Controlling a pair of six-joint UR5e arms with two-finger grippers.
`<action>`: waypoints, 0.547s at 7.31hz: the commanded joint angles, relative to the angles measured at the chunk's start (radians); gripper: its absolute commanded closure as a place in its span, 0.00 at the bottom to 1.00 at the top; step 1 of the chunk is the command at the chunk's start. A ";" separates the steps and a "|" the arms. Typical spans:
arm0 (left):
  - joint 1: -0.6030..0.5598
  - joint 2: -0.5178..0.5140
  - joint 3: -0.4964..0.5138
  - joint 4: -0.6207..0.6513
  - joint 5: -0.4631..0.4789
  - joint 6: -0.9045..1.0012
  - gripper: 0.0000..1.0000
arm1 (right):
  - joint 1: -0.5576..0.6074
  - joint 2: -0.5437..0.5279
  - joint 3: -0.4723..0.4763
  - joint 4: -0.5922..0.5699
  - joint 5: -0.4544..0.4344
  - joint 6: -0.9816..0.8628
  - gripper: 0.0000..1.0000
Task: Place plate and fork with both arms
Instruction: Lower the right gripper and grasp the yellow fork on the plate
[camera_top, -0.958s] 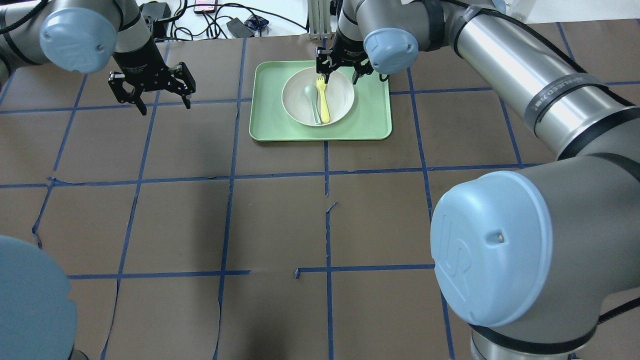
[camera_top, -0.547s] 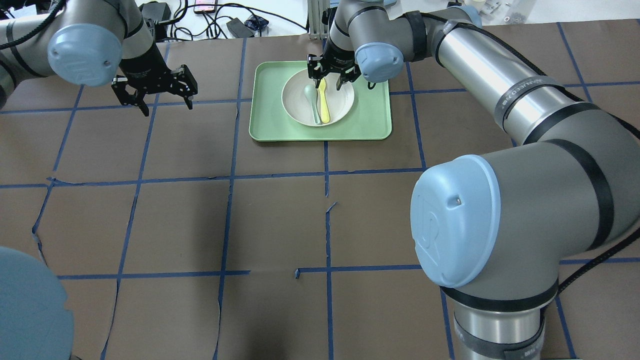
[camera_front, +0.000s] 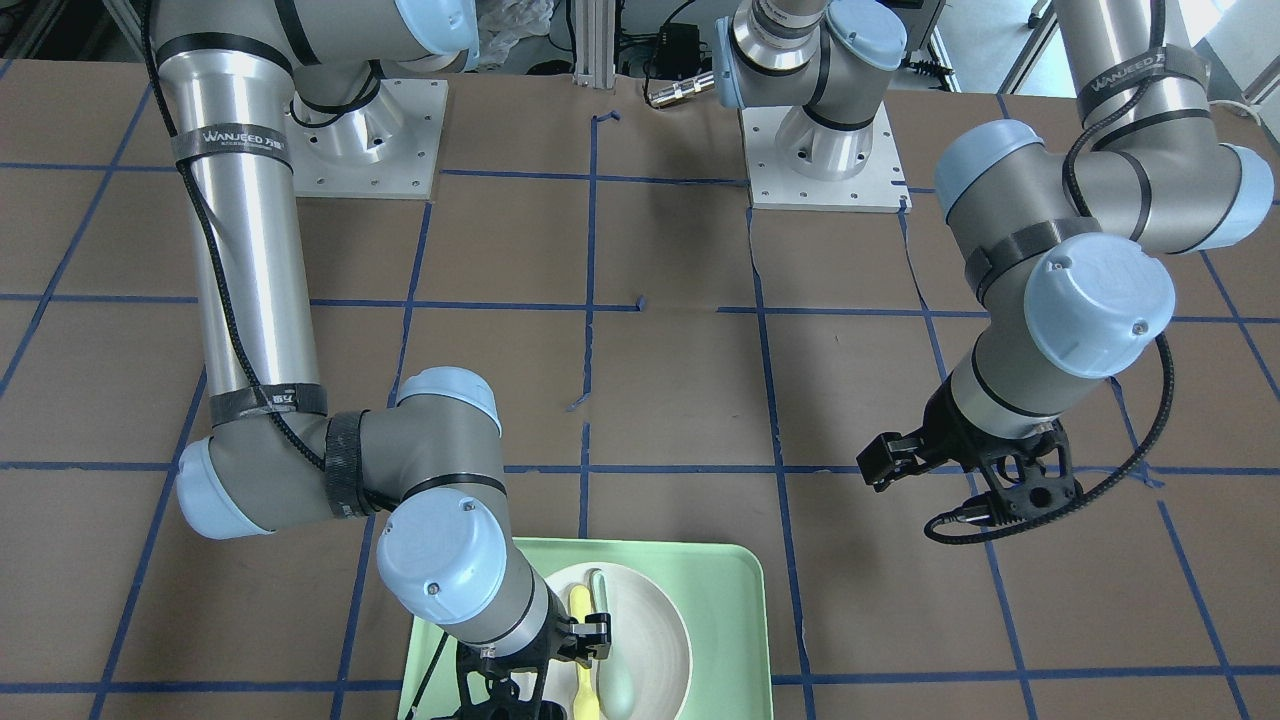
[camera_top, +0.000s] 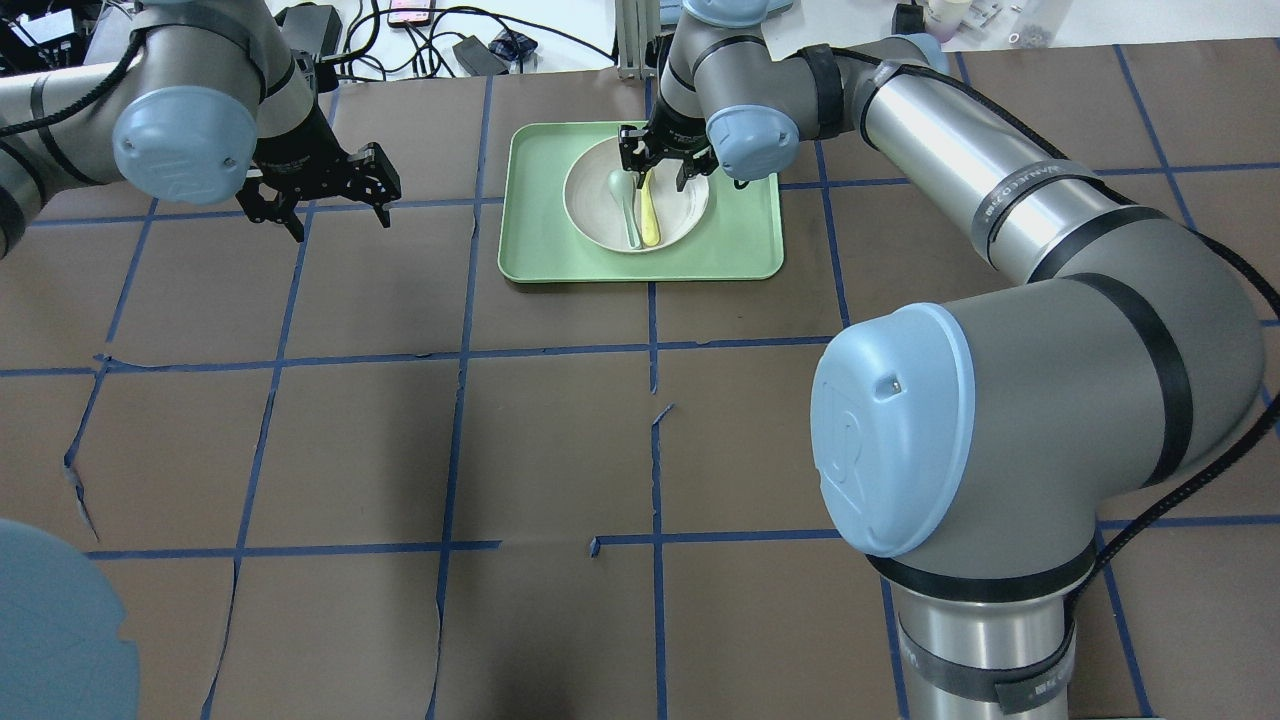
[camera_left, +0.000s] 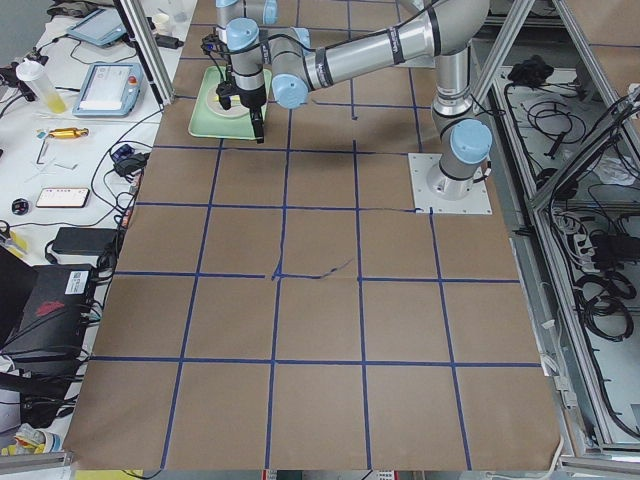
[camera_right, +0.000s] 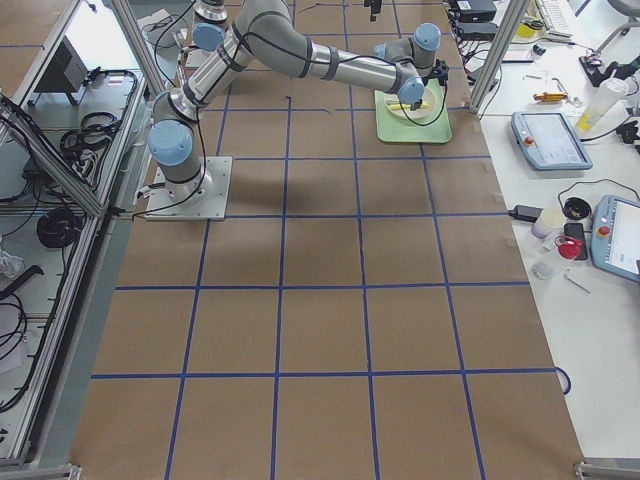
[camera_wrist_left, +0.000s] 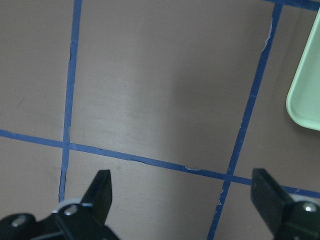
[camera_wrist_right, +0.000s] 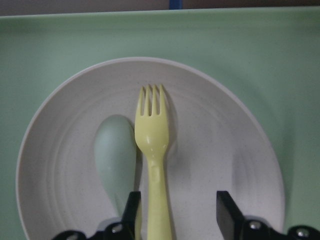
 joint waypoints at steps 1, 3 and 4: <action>-0.001 0.003 -0.010 0.007 0.007 -0.005 0.00 | 0.000 -0.005 0.002 0.007 -0.003 0.016 0.50; 0.000 0.001 -0.011 0.022 0.017 -0.003 0.00 | 0.002 -0.002 0.005 0.005 0.024 0.028 0.47; 0.000 -0.002 -0.013 0.022 0.021 -0.004 0.00 | 0.003 -0.003 0.016 0.008 0.039 0.027 0.45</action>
